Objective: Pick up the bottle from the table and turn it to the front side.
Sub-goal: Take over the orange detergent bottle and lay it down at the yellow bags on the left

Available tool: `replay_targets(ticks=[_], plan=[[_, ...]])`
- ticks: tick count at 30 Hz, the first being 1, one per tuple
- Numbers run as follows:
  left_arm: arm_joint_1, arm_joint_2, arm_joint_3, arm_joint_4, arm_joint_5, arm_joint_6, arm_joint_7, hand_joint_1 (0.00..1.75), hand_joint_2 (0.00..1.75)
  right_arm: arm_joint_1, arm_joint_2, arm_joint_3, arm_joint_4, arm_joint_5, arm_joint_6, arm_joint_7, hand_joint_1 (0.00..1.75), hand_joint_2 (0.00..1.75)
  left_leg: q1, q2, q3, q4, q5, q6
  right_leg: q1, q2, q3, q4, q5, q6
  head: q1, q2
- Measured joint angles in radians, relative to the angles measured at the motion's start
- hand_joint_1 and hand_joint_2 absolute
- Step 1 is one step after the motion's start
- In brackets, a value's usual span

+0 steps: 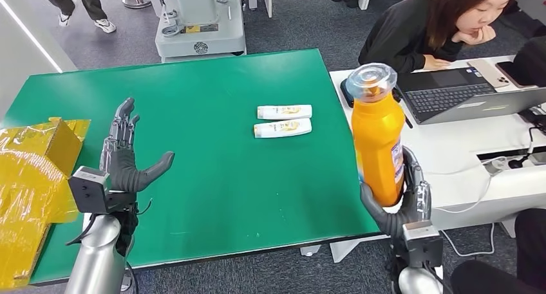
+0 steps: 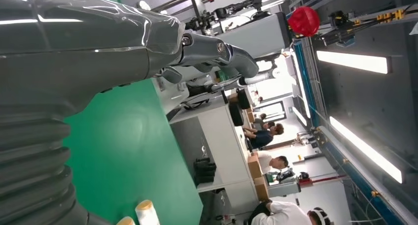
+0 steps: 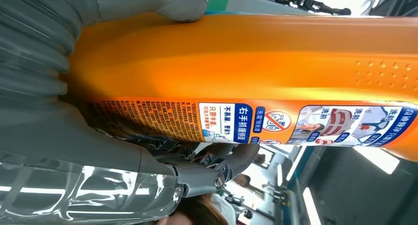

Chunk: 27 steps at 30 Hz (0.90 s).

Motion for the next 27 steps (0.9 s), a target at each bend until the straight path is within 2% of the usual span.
replay_targets(ticks=[8, 16, 21, 27], plan=[[-0.051, 0.018, 0.000, 0.022, -0.003, 0.002, 0.008, 0.00, 1.75, -0.286, -0.007, -0.035, 0.249, -0.021, 0.104, -0.046, 1.75, 1.75, 0.000, 0.006, 0.001, 0.000, 0.002, 0.000, 0.000, 0.006, 0.000, 0.001, 0.003, 0.001, 0.000, 0.000], [-0.076, 0.029, 0.000, 0.033, 0.006, -0.034, 0.026, 0.00, 1.75, -0.565, 0.005, 0.044, 0.497, -0.007, 0.134, -0.036, 1.75, 1.75, 0.000, 0.006, 0.001, 0.000, 0.002, 0.000, 0.000, 0.006, -0.001, 0.001, 0.003, 0.000, 0.000, 0.000], [-0.110, 0.026, -0.002, 0.054, 0.035, -0.082, 0.031, 0.00, 1.75, -0.672, 0.050, 0.113, 0.589, 0.018, 0.149, -0.014, 1.75, 1.75, 0.000, 0.006, 0.000, 0.000, 0.003, 0.000, 0.000, 0.006, -0.002, 0.002, 0.003, 0.000, 0.000, 0.000], [-0.171, 0.003, -0.012, 0.101, 0.097, -0.141, 0.063, 0.00, 1.75, -0.754, 0.129, 0.199, 0.682, 0.022, 0.177, -0.004, 1.75, 1.75, 0.000, 0.006, 0.000, 0.000, 0.003, 0.000, 0.000, 0.006, -0.002, 0.002, 0.003, 0.000, 0.000, 0.000]])
